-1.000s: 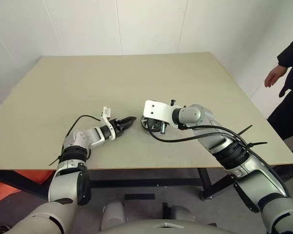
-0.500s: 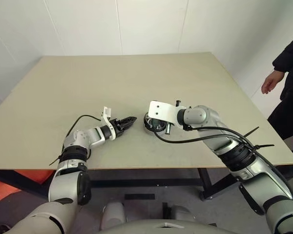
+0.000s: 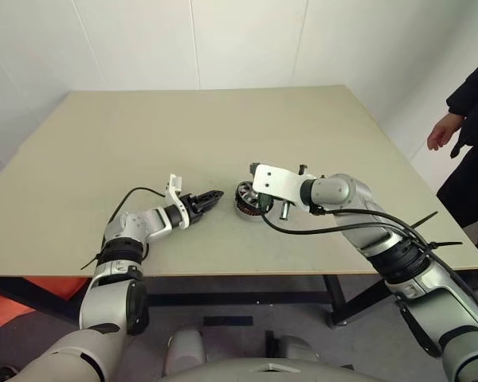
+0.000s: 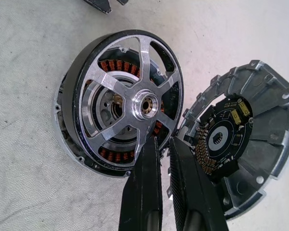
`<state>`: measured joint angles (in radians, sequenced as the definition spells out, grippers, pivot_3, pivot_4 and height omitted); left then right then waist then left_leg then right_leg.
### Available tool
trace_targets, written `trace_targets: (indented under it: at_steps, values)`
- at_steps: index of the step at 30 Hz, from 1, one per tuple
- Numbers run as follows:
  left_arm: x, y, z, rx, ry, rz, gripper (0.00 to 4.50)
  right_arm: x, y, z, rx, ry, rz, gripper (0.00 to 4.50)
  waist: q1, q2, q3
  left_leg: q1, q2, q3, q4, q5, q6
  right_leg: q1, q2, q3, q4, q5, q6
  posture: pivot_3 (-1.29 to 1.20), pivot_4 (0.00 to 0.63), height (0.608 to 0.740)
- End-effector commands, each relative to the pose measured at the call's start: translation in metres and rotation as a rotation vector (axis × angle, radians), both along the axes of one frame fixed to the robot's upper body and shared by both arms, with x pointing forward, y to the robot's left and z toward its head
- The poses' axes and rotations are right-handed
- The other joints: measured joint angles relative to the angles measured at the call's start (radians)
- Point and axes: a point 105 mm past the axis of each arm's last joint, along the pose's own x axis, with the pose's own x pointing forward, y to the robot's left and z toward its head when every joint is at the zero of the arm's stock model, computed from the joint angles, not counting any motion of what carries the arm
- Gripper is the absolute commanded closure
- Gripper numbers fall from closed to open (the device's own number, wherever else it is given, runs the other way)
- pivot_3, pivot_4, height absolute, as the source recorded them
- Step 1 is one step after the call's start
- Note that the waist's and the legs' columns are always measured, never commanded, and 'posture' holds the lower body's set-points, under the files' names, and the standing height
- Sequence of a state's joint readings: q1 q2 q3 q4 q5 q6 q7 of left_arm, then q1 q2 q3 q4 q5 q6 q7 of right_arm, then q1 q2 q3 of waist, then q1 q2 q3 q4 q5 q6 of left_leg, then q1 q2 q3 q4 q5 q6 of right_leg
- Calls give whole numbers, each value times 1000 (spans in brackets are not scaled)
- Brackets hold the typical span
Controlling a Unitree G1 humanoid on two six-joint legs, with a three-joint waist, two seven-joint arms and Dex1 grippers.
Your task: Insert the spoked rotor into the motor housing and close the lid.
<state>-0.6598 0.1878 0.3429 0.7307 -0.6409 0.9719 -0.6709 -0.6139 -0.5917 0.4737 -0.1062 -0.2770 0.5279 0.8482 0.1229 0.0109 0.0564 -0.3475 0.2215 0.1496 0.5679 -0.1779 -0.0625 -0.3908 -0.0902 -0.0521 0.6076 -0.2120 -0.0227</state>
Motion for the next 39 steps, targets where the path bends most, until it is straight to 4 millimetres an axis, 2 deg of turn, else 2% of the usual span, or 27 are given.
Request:
trace_targets:
  at_steps: [1,4,7,10,18,21,24,27,30,33,36,39]
  values:
    - [-2,0,-2,13,2,-9,2068,0,-3,36,60,-99,-19,4124,0,0,0,0,0,0,0,0,0,0,0,0,0,0,0,0,0,740]
    - [-2,1,-2,14,1,-6,2068,-4,-5,54,171,-108,-65,4124,0,0,0,0,0,0,0,0,0,0,0,0,0,0,0,0,0,740]
    - [0,4,0,18,-6,2,2068,-8,-10,82,423,-74,-183,4124,1,0,0,0,0,0,-1,0,0,0,0,0,0,0,0,0,0,740]
    - [2,9,3,20,-17,13,2068,-19,-18,92,596,7,-274,4124,1,0,0,1,0,0,-1,0,0,0,0,0,0,0,0,0,0,740]
    - [6,17,5,35,-28,27,2068,-56,-52,73,684,190,-442,4124,4,0,0,4,0,0,-5,2,-4,1,0,1,-1,0,0,0,0,740]
    - [7,16,4,38,-27,26,2068,-67,-55,64,778,312,-492,4124,4,0,0,5,0,0,-6,4,-7,2,1,1,-1,-4,7,0,0,740]
    - [6,15,2,40,-20,22,2068,-62,-57,50,977,441,-580,4124,3,1,-1,8,1,0,-7,4,-7,5,2,1,-1,-4,8,0,0,740]
    - [6,15,1,44,-16,19,2068,-53,-56,40,1095,507,-640,4124,5,1,-1,11,0,0,-8,5,-9,4,1,2,-1,-4,8,0,0,740]
    - [6,19,2,49,-16,26,2068,-48,-48,32,1250,592,-668,4124,3,2,-1,12,0,0,-9,6,-10,5,1,2,-1,-4,7,0,0,740]
    - [5,25,1,54,-14,35,2068,-44,-41,30,1394,661,-685,3489,2,2,-1,12,0,0,-14,8,-13,3,1,2,-1,-4,7,0,0,740]
    - [4,29,0,59,-9,46,2068,-43,-34,29,1487,732,-689,2507,3,2,-1,12,-1,0,-18,9,-15,2,1,2,-2,-5,7,0,0,740]
    - [4,31,0,63,-7,51,2068,-45,-29,26,1499,776,-722,1480,2,2,-1,13,-2,0,-21,10,-16,2,1,2,-3,-5,7,0,0,740]
